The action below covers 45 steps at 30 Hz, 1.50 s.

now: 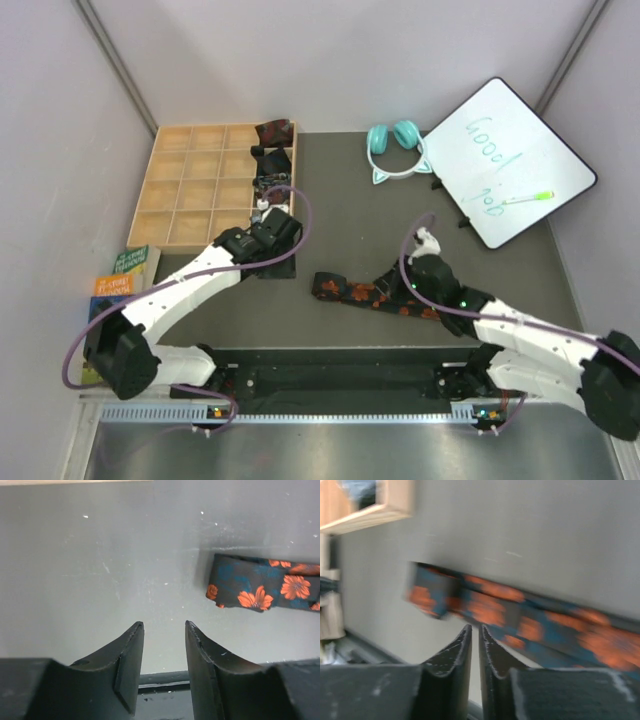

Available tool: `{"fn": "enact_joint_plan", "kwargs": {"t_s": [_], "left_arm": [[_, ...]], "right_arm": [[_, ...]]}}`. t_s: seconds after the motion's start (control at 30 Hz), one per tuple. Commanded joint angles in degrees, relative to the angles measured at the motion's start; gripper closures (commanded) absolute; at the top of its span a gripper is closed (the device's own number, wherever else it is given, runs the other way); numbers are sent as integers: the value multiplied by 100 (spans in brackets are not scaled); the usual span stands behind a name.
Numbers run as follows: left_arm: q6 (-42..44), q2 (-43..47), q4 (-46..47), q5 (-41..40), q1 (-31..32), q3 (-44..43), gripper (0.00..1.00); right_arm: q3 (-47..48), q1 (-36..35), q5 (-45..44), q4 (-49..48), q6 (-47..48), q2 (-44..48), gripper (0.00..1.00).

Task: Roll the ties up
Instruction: Roll the tie at the center of the board.

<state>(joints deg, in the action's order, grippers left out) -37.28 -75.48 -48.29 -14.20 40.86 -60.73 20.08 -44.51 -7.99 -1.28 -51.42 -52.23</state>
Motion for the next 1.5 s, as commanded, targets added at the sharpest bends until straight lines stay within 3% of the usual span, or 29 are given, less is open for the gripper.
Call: {"fn": "enact_joint_plan", "kwargs": {"t_s": [0.0,0.2,0.67,1.13,1.47], "left_arm": [[282,464,847,611,-157,386,57],[326,587,1207,1050,-430,799,58],[239,596,1893,1929,-922,1186,57],[177,421,2859,2790,-975,1590,52],[221,-168,3755,3309,-975,1854,44]], "right_arm": [[1111,-31,1080,-557,141,-962,93],[2016,-40,1387,-382,123,-1955,100],[2132,-154,1924,-962,-97,-3170,100],[1728,-154,1634,-1076,44,-3496,100],[1526,-119,1537,-1199,62,-3681,100]]}}
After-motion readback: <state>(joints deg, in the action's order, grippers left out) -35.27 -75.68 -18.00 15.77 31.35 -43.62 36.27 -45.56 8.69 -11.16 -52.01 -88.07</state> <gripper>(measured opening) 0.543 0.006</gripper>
